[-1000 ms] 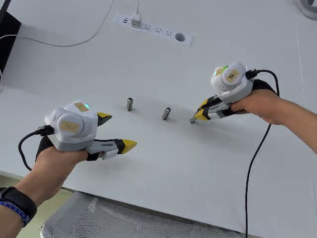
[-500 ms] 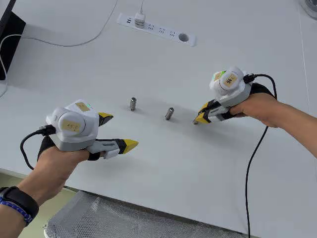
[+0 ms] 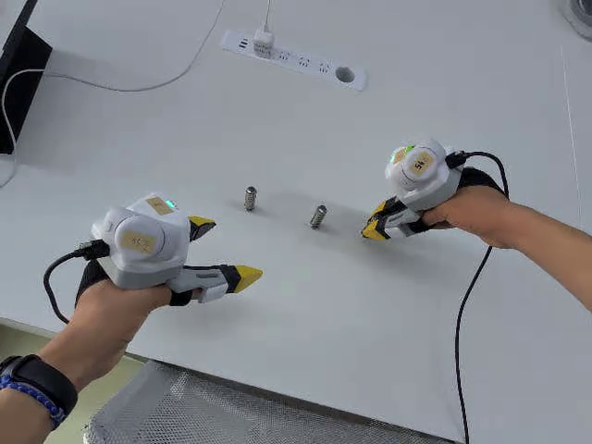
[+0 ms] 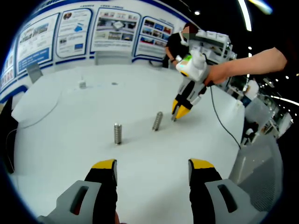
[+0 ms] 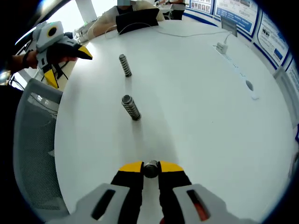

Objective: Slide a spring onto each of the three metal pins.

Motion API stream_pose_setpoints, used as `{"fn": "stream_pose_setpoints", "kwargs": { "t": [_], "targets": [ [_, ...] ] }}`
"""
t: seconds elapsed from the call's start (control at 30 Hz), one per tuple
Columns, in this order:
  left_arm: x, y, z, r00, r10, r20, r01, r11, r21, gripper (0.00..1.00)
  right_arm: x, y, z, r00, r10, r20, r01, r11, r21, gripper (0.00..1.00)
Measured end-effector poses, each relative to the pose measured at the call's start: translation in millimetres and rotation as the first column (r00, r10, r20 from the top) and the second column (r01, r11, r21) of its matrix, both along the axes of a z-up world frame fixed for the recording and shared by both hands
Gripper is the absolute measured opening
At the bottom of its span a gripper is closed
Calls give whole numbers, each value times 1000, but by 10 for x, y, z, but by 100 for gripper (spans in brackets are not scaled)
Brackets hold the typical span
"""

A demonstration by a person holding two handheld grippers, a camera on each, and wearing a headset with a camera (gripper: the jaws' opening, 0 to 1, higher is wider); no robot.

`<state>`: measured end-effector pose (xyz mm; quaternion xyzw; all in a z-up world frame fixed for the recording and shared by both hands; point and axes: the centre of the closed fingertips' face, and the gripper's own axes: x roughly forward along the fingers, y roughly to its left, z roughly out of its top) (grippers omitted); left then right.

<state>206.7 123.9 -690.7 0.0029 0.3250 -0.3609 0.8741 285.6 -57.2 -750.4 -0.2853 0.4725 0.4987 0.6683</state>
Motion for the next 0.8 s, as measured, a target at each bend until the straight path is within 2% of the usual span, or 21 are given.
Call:
{"fn": "stream_pose_setpoints", "kwargs": {
  "t": [0.2, 0.3, 0.4, 0.6, 0.8],
  "targets": [
    [-18, 21, -2, 1000, -6, -5, 6, 1000, -2, 63, -6, 6, -24, 1000, -20, 1, 20, 1000, -1, 15],
    [-8, 45, 23, 1000, -16, -4, 16, 1000, 3, 63, -39, 13, -24, 1000, -16, 4, 16, 1000, -2, 21],
    [19, 76, 53, 1000, -18, -2, 18, 1000, 4, 63, -25, -10, -24, 1000, -19, 14, 19, 1000, -9, 23],
    [34, 105, 70, 1000, -29, 2, 29, 1000, 11, 63, -32, -65, 22, 995, -103, 16, 103, 994, 25, 28],
    [21, 137, 56, 999, -42, -2, 42, 999, 12, 63, -120, -233, -8, 988, -152, 22, 152, 988, 31, 33]
  ]
}}
